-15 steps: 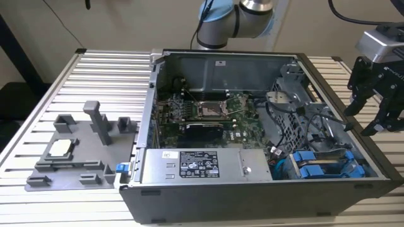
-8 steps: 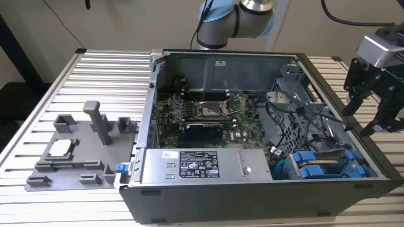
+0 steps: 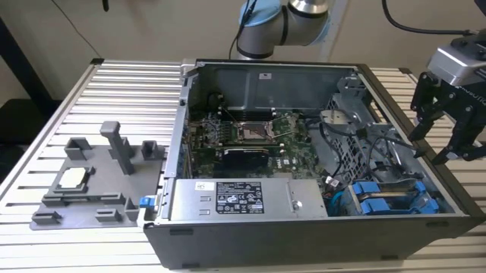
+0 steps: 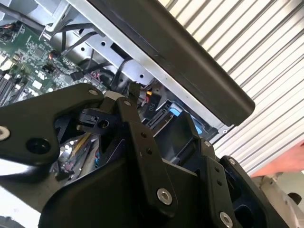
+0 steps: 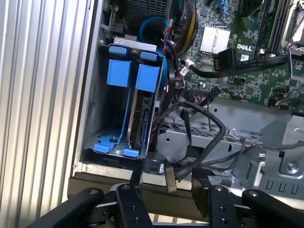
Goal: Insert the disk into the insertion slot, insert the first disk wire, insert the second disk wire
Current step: 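Insert the first disk wire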
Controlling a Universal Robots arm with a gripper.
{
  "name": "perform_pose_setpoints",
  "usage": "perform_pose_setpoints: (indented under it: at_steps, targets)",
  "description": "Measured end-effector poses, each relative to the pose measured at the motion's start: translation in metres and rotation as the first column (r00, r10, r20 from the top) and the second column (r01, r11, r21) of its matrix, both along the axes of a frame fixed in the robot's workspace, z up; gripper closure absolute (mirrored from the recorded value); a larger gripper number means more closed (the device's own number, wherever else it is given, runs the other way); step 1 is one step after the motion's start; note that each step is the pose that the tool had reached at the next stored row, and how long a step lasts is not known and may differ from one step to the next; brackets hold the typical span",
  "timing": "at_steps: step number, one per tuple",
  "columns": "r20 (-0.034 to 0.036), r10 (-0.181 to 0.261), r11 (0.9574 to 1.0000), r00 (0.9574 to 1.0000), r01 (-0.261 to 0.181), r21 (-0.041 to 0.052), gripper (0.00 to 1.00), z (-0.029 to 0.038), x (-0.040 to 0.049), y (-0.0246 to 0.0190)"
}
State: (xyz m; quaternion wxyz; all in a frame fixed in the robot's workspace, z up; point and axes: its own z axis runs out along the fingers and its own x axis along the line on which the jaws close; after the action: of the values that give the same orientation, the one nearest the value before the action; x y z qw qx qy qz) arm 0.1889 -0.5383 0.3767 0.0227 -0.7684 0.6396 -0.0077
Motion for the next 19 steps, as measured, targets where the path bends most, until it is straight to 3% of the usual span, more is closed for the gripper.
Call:
perform_pose_setpoints:
  at_steps: [4,12,16,19]
  targets:
    - [-0.0003,0.004,1.0,1.0,-0.004,-0.0003,0.48,-0.0001,0.0,0.0]
    - [-0.0004,0.004,1.0,1.0,-0.004,-0.0001,0.79,-0.0003,0.0004,0.0]
    - [-0.0007,0.004,1.0,1.0,-0.004,-0.0001,0.79,-0.0002,-0.0002,0.0]
    - [-0.0004,0.005,1.0,1.0,-0.005,0.0009,0.81,-0.0002,-0.0079,0.0]
